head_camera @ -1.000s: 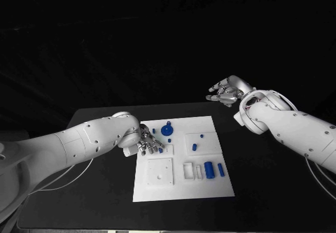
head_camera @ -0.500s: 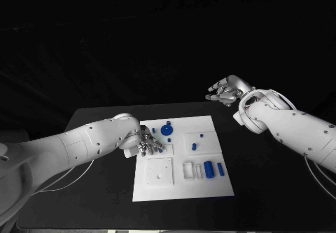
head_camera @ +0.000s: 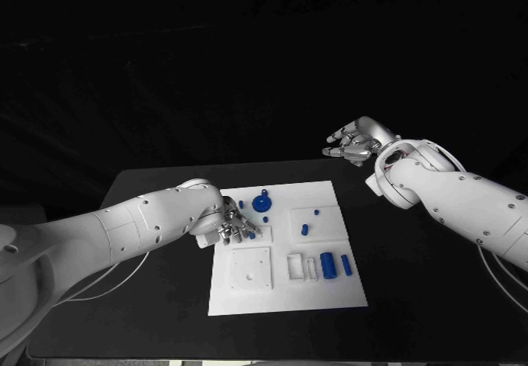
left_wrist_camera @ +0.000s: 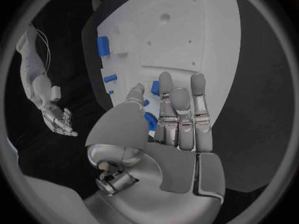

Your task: Assemble the parts on the task board

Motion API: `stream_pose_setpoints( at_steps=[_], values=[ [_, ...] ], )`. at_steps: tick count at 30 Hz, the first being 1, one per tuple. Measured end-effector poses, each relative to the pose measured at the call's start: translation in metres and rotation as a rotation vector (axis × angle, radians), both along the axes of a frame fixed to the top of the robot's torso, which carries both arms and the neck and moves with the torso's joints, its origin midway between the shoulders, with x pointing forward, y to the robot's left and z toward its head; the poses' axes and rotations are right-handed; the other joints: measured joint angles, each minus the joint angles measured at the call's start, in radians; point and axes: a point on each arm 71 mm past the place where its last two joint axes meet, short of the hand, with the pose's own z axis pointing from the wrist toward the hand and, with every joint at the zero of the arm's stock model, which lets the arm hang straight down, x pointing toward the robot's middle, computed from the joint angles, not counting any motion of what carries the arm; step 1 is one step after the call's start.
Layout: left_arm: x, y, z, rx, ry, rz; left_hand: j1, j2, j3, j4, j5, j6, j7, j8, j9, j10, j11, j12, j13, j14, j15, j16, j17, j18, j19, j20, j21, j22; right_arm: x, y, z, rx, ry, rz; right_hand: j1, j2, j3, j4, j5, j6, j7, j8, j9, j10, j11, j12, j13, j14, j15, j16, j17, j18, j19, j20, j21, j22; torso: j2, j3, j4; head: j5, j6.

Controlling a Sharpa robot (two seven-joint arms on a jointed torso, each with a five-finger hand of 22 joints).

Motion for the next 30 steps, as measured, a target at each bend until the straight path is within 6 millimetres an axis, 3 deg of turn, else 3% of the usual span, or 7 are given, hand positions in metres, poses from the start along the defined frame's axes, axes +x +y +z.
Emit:
stream_pose_setpoints(
  at_steps=[7, 13, 17, 21, 23, 26, 30],
  values=[
    [-0.0012, -0.003, -0.0026, 0.007, -0.003, -0.009, 0.001, 0.001, -0.001, -0.001, 0.0, 0.0, 0.0, -0.019, -0.017, 0.0, 0.0, 0.0, 0.0, 0.0, 0.0, 0.0, -0.001, 0.0, 0.0, 0.0, 0.0, 0.001, 0.0, 0.0002, -0.0001, 0.0, 0.0, 0.0, 0.0, 0.0, 0.0, 0.0, 0.0, 0.0, 0.0, 0.0, 0.0, 0.0, 0.0, 0.0, 0.0, 0.0, 0.0, 0.0, 0.0, 0.0, 0.0, 0.0, 0.0, 0.0, 0.0, 0.0002, -0.0001, -0.001, 0.0],
    [-0.0025, -0.0053, -0.0052, 0.017, -0.008, -0.017, 0.007, 0.022, -0.017, -0.017, 0.0, 0.0, 0.004, -0.056, -0.066, 0.0, 0.0, 0.0, 0.0, 0.0, 0.0, 0.0, -0.002, 0.0, 0.0, 0.0, 0.0, 0.001, 0.0, 0.0005, -0.0001, 0.001, 0.001, 0.001, 0.0, 0.0, 0.0, 0.0, 0.0, 0.0, 0.0, 0.0, 0.0, 0.0, 0.0, 0.0, 0.0, 0.0, 0.0, 0.0, 0.0, 0.0, 0.0, 0.0, 0.0, 0.0, 0.0, 0.0001, -0.0001, -0.002, -0.001],
    [-0.0026, -0.006, -0.0056, 0.022, -0.014, -0.02, 0.012, 0.028, -0.018, -0.018, 0.0, 0.002, 0.006, -0.058, -0.084, 0.0, 0.0, 0.0, 0.0, 0.0, 0.0, 0.0, -0.002, 0.0, 0.0, 0.0, 0.0, 0.0, 0.0001, 0.001, -0.0002, 0.001, 0.001, 0.002, 0.0, 0.0, 0.0, 0.0, 0.0, 0.0, 0.0, 0.0, 0.0, 0.0, 0.0, 0.0, 0.0, 0.0, 0.0, 0.0, 0.0, 0.0, 0.0, 0.0, 0.0, 0.0, 0.0, 0.0001, 0.0, -0.002, -0.001],
    [-0.0025, -0.0067, -0.0057, 0.024, -0.019, -0.021, 0.021, 0.051, -0.012, -0.027, 0.0, 0.002, 0.006, -0.063, -0.094, 0.0, 0.0, 0.0, 0.0, 0.0, 0.0, 0.0, -0.002, 0.0, 0.0, 0.0, 0.0, 0.0, 0.0002, 0.0013, -0.0003, 0.001, 0.002, 0.002, 0.0, 0.0, 0.0, 0.0, 0.0, 0.0, 0.0, 0.0, 0.0, 0.0, 0.0, 0.0, 0.0, 0.0, 0.0, 0.0, 0.0, 0.0, 0.0, 0.0, 0.0, 0.0, 0.0, -0.0002, 0.0001, -0.002, -0.002],
    [-0.0026, -0.0072, -0.0059, 0.025, -0.021, -0.022, 0.023, 0.073, -0.009, -0.035, 0.001, 0.002, 0.006, -0.064, -0.102, 0.0, 0.0, 0.0, 0.0, 0.0, 0.0, 0.0, -0.002, 0.0, 0.0, 0.0, 0.0, 0.0, 0.0003, 0.0016, -0.0004, 0.002, 0.002, 0.003, 0.0, 0.0, 0.0, 0.0, 0.0, 0.0, 0.0, 0.0, 0.0, 0.0, 0.0, 0.0, 0.0, 0.0, 0.0, 0.0, 0.0, 0.0, 0.0, 0.0, 0.0, 0.0, 0.0, -0.0002, 0.0, -0.002, -0.003],
    [-0.0026, -0.0077, -0.0061, 0.026, -0.023, -0.022, 0.02, 0.077, -0.013, -0.04, 0.004, 0.002, 0.006, -0.064, -0.108, 0.0, 0.0, 0.0, 0.0, 0.0, 0.0, 0.0, -0.002, 0.0, 0.0, 0.0, 0.0, 0.0, 0.0003, 0.0018, -0.0005, 0.002, 0.002, 0.003, 0.0, 0.0, 0.0, 0.0, 0.0, 0.0, 0.0, 0.0, 0.0, 0.0, 0.0, 0.0, 0.0, 0.0, 0.0, 0.0, 0.0, 0.0, 0.0, 0.0, 0.0, 0.0, 0.0, -0.0002, 0.0, -0.002, -0.003],
    [-0.0024, -0.0078, -0.0064, 0.027, -0.025, -0.021, 0.026, 0.104, -0.006, -0.052, 0.012, 0.002, 0.006, -0.064, -0.116, 0.0, 0.0, 0.0, -0.001, 0.0, 0.0, 0.0, -0.002, 0.0, 0.0, 0.0, 0.0, 0.0, 0.0004, 0.002, -0.0007, 0.001, 0.004, 0.004, 0.0, 0.0, 0.0, 0.0, 0.0, 0.0, 0.0, 0.0, 0.0, 0.0, 0.0, 0.0, 0.0, 0.0, 0.0, 0.0, 0.0, 0.0, 0.0, 0.0, 0.0, 0.0, 0.0, -0.0002, -0.0003, -0.003, -0.003]
  ],
)
